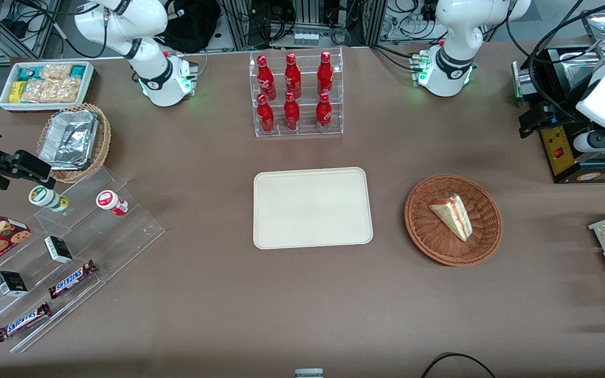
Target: Place sandwich from basket to tray
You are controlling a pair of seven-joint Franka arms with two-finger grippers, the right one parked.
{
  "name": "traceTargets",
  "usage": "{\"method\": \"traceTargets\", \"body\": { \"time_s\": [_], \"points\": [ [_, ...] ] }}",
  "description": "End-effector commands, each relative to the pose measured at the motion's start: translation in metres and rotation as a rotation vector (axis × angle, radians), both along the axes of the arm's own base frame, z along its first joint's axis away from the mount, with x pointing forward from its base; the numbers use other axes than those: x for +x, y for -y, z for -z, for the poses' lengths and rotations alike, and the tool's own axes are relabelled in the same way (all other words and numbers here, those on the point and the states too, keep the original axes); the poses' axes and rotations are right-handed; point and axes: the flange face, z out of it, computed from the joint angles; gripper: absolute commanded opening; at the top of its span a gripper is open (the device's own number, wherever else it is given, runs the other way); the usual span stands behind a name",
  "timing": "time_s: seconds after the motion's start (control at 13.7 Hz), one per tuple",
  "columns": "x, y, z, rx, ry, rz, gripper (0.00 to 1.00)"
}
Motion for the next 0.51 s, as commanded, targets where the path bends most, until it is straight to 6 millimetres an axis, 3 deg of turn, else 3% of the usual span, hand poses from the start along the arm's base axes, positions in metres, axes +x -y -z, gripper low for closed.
{"method": "traceTargets", "body": {
  "time_s": [0.0, 0.22, 0.44],
  "points": [
    [-0.001, -0.004, -0.006, 0.034, 0.013, 0.003, 1.0],
    [0.002, -0.005, 0.003, 0.037, -0.002, -0.013, 1.0],
    [0.019, -0.003, 0.044, 0.04, -0.07, -0.038, 1.0]
  ]
}}
